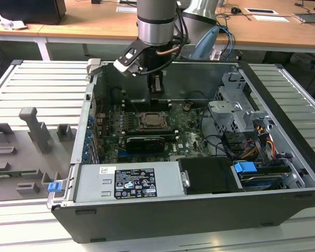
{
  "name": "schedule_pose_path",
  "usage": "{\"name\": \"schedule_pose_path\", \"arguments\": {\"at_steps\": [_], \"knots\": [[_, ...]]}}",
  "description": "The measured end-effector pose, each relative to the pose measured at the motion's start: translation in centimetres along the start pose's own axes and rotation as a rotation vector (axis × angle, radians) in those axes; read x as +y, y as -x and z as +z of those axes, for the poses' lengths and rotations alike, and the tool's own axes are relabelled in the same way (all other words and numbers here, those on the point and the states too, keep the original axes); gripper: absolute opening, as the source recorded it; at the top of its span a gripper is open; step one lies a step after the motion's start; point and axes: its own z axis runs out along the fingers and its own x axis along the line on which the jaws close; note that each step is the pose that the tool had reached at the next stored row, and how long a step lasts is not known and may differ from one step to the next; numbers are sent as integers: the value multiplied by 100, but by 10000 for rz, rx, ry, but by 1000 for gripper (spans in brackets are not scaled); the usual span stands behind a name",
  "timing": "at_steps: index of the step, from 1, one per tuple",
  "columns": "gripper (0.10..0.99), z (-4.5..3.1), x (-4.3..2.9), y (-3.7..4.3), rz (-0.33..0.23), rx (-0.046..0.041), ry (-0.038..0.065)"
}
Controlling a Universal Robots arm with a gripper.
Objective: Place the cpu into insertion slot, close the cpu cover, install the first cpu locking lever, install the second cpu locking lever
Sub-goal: 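Install the first cpu locking lever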
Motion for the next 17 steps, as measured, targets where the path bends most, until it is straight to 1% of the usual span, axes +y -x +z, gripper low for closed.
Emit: {"name": "schedule_pose_path", "arguments": {"at_steps": [3, 5, 10, 14, 17], "knots": [[106, 3, 0, 0, -981, 37, 19], [106, 5, 0, 0, -1308, 49, 24], [106, 11, -10, -1, -1811, 68, 30], [106, 11, -10, -1, -2671, 100, 47], [106, 10, -11, -1, -3043, 113, 54]]}}
